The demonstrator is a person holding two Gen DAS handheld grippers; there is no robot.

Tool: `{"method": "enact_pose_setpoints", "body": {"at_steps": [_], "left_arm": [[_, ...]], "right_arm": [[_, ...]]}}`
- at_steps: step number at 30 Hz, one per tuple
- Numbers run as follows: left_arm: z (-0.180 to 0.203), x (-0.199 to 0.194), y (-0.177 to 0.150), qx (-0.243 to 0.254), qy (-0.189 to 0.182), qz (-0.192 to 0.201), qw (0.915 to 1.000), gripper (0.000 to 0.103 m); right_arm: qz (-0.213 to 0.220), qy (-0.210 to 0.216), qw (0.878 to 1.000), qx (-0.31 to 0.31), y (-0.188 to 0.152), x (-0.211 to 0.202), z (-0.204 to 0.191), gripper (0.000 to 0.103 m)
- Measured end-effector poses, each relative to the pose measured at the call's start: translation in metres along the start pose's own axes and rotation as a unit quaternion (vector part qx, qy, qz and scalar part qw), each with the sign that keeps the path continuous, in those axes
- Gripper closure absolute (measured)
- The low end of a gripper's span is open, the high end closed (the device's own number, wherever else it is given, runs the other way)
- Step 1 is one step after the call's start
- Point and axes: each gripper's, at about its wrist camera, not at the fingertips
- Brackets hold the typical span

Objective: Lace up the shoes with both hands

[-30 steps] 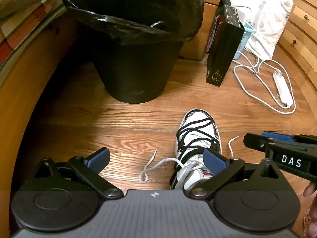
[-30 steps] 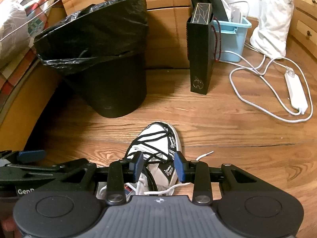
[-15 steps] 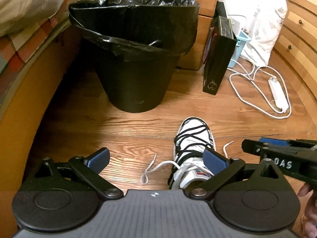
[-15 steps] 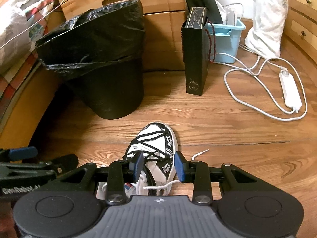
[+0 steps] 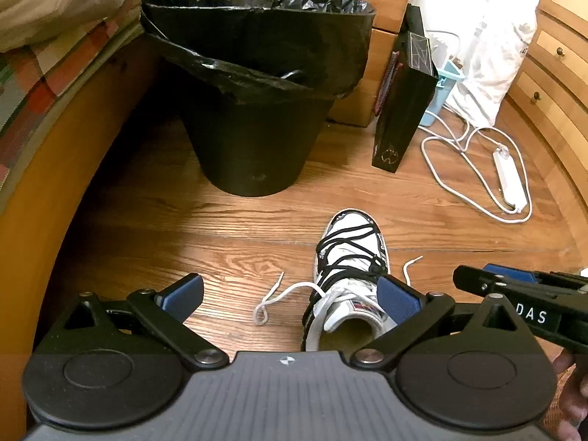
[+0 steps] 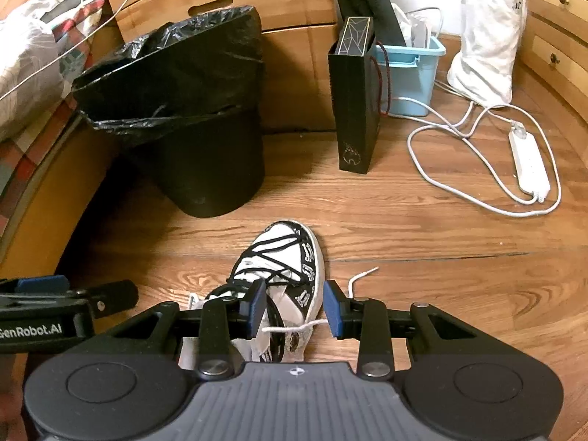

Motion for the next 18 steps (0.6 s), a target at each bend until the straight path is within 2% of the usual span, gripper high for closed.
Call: {"method": "enact_pose_setpoints", "body": {"at_steps": [3, 12, 18], "left_arm": [[-0.002, -0.003, -0.001, -0.003, 0.005, -0.004, 1.0, 0.0], [-0.015, -0.025, -0.002, -0.047, -0.015, -0.014, 0.9987, 0.0], [-0.016, -0.04, -0.007, -0.039, -0.015, -0.003, 0.9991, 0.0]], "right_arm": [[-0.002, 0.006, 1.0, 0.006, -0.001, -0.005, -0.002, 0.065], [0.003, 0.004, 1.0, 0.016, -0.01, -0.031, -0.004, 0.065], [0.005, 0.01, 1.0, 0.024, -0.012, -0.043, -0.008, 0.065]]}}
Point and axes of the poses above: each gripper's, at about its wrist camera, not at the fingertips, and x roughly the way its jaws point, z to its right, y to its top, and after that the axes turned 4 degrees about -x, right-handed
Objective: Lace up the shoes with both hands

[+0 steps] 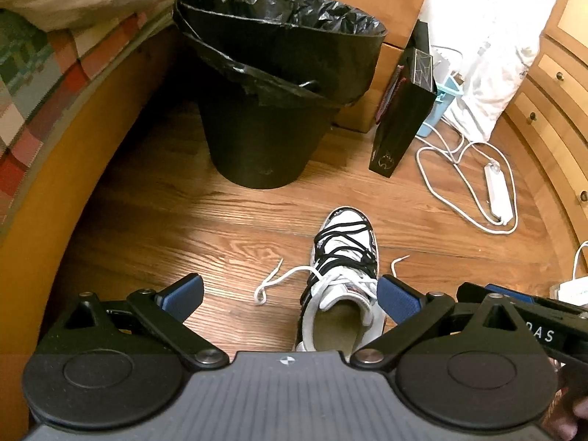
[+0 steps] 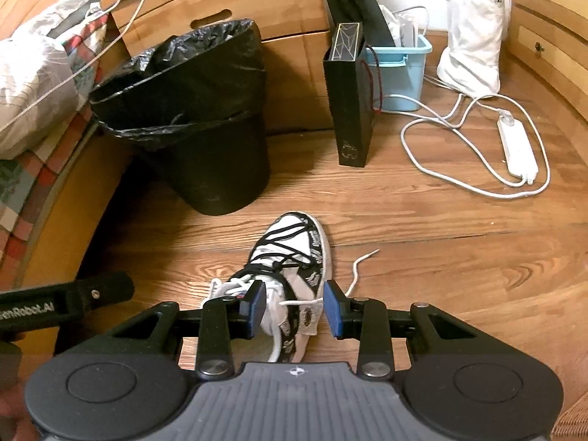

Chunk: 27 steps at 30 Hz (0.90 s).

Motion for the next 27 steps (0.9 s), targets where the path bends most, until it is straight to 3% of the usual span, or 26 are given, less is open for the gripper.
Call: {"method": "enact_pose_setpoints", "body": {"at_steps": [7, 15, 19, 27], "left_arm": [[-0.002, -0.015, 0.0, 0.004, 0.011, 0.018, 0.9998, 0.0], [0.003, -0.038, -0.001, 0.01, -0.012, 0.036, 0.9992, 0.0], [0.01, -0.04, -0.005, 0.022, -0.02, 0.031, 0.9991, 0.0], [0.002, -0.047, 0.0, -0.003, -0.017, 0.035, 0.9992, 0.0]], "right_arm": [[-0.007, 0.011, 1.0, 0.009, -0.011, -0.016, -0.001, 0.065], [-0.006, 0.017, 0.999, 0.03, -0.02, -0.022, 0.002, 0.065], [-0.009, -0.007, 1.0, 0.018, -0.024, -0.017, 0.0, 0.065], [0.004, -0.002, 1.0, 0.01, -0.028, -0.024, -0.011, 0.065]]}}
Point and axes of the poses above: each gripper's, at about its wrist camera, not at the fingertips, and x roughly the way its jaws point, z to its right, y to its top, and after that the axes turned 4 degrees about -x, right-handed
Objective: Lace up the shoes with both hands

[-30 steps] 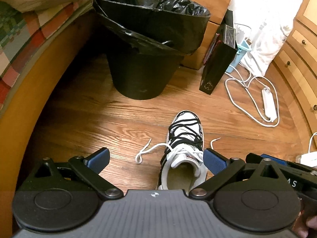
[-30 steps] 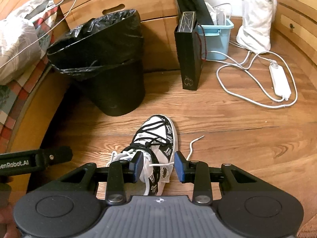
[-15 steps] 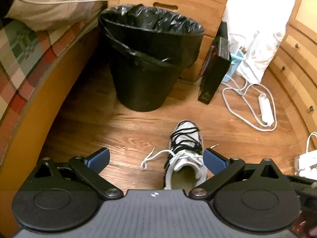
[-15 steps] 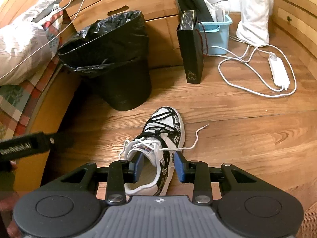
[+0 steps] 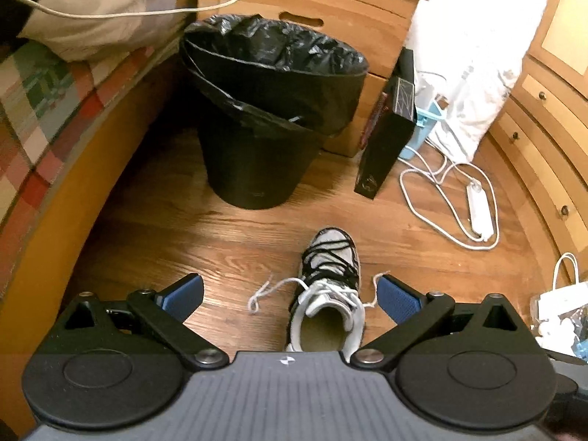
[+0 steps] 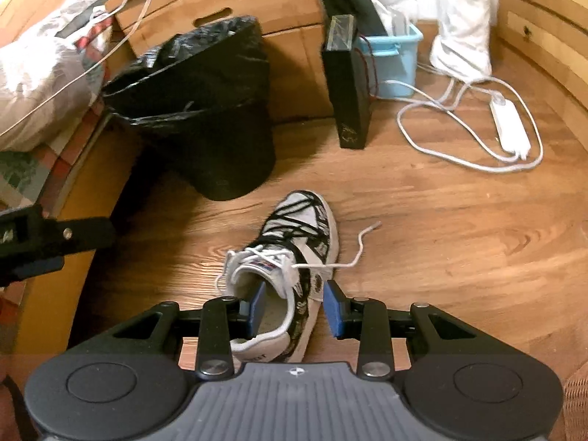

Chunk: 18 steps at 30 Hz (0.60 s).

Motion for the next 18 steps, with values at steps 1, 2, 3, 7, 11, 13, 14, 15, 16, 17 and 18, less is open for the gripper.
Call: {"method": "enact_pose_setpoints", "body": {"at_steps": [1, 2, 3, 7, 11, 13, 14, 15, 16, 17, 18], "left_arm": [[0.0, -0.001, 0.0, 0.002, 0.003, 0.003, 1.0, 0.0], [-0.001, -0.001, 0.0, 0.002, 0.005, 0.004, 1.0, 0.0], [-0.001, -0.002, 0.0, 0.001, 0.006, 0.004, 1.0, 0.0], [-0.001, -0.004, -0.001, 0.003, 0.007, 0.006, 1.0, 0.0], [0.0, -0.006, -0.002, 0.006, -0.001, 0.004, 1.0, 0.0], [0.002, -0.006, -0.003, 0.011, 0.003, 0.006, 0.9999, 0.0], [0.003, -0.006, -0.004, 0.014, 0.005, 0.008, 0.9999, 0.0], [0.003, -0.006, -0.004, 0.015, 0.006, 0.008, 0.9998, 0.0], [0.003, -0.005, -0.004, 0.016, 0.008, 0.008, 0.9998, 0.0], [0.002, -0.005, -0.004, 0.015, 0.01, 0.008, 0.9998, 0.0], [0.002, -0.005, -0.004, 0.014, 0.011, 0.008, 0.9998, 0.0]], "right_arm": [[0.003, -0.003, 1.0, -0.007, 0.0, -0.001, -0.002, 0.065], [0.004, -0.006, 1.0, -0.011, -0.001, -0.002, -0.003, 0.065], [0.005, -0.007, 1.0, -0.01, -0.001, -0.003, -0.002, 0.065], [0.001, -0.004, 1.0, 0.006, -0.002, -0.005, 0.002, 0.065], [0.002, -0.004, 1.0, 0.012, -0.001, -0.008, 0.004, 0.065], [0.001, -0.007, 1.0, 0.013, -0.003, -0.008, 0.005, 0.065], [0.0, -0.008, 1.0, 0.013, -0.003, -0.007, 0.006, 0.065], [-0.002, -0.009, 1.0, 0.015, -0.004, -0.007, 0.007, 0.065], [-0.004, -0.009, 1.0, 0.019, -0.005, -0.006, 0.008, 0.065], [-0.006, -0.007, 1.0, 0.023, -0.005, -0.006, 0.009, 0.065], [-0.006, -0.005, 1.0, 0.025, -0.005, -0.006, 0.009, 0.065]]}}
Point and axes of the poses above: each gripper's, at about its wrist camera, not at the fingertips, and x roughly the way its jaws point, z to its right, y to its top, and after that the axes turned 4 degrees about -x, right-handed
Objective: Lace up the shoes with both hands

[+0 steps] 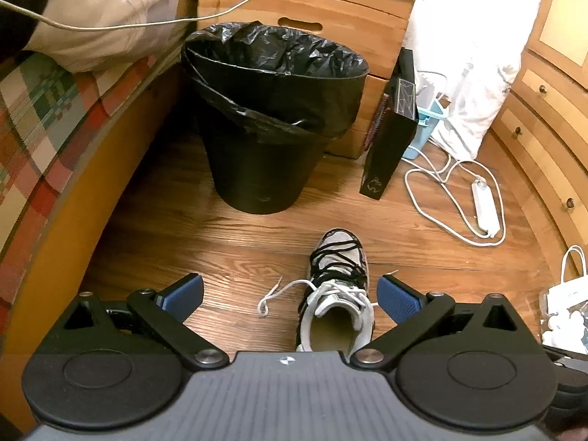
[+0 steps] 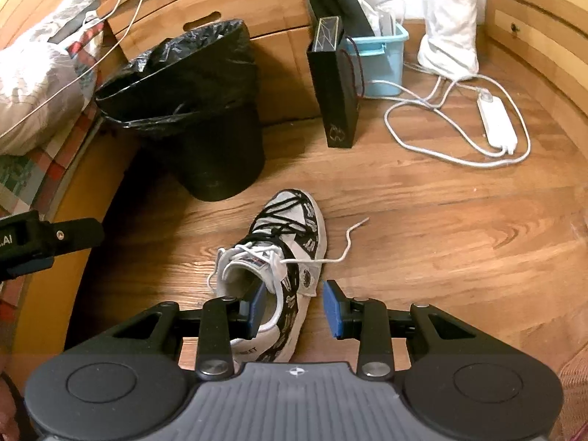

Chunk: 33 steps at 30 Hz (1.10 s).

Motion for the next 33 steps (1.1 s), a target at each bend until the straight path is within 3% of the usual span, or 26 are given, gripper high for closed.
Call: {"method": "enact_pose_setpoints", "body": {"at_steps": [33], "left_arm": [[-0.002, 0.0015, -0.0026, -0.006, -0.01, -0.011, 0.9999, 0.0]], "right_arm": [[-0.001, 0.004, 1.0, -0.02, -0.0056, -0.0027, -0.0018, 0.065]]}}
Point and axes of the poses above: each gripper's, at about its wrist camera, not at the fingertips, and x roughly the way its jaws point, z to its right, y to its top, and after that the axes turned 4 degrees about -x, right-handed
